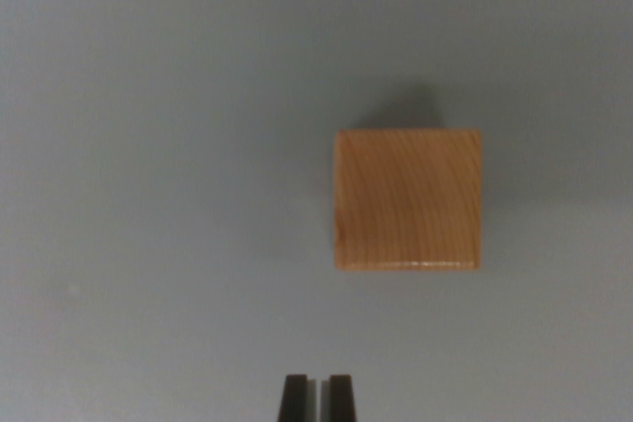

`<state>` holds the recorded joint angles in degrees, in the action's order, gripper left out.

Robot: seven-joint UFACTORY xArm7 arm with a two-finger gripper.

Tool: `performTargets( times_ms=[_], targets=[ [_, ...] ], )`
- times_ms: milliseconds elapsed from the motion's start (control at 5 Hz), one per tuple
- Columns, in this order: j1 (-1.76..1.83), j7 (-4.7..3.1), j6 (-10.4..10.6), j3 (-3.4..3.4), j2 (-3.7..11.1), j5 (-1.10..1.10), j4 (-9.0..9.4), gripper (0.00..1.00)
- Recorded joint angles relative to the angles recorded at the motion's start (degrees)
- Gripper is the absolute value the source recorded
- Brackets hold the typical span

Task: Push wooden cube

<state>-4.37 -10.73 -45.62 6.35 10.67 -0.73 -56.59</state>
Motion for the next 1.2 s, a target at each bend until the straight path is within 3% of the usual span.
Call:
performTargets(
  times_ms=[200, 400, 600, 800, 1000, 1200],
  targets=[
    [-0.3, -0.59, 2.26, 0.36, 0.56, -0.12, 1.64, 0.0],
    [-0.3, -0.59, 2.26, 0.36, 0.56, -0.12, 1.64, 0.0],
    [-0.57, -1.11, 4.25, 0.68, 1.05, -0.23, 3.08, 0.0],
    [-0.57, -1.11, 4.25, 0.68, 1.05, -0.23, 3.08, 0.0],
    [-0.83, -1.61, 6.16, 0.99, 1.52, -0.33, 4.48, 0.0],
    [-0.83, -1.61, 6.16, 0.99, 1.52, -0.33, 4.48, 0.0]
  ],
)
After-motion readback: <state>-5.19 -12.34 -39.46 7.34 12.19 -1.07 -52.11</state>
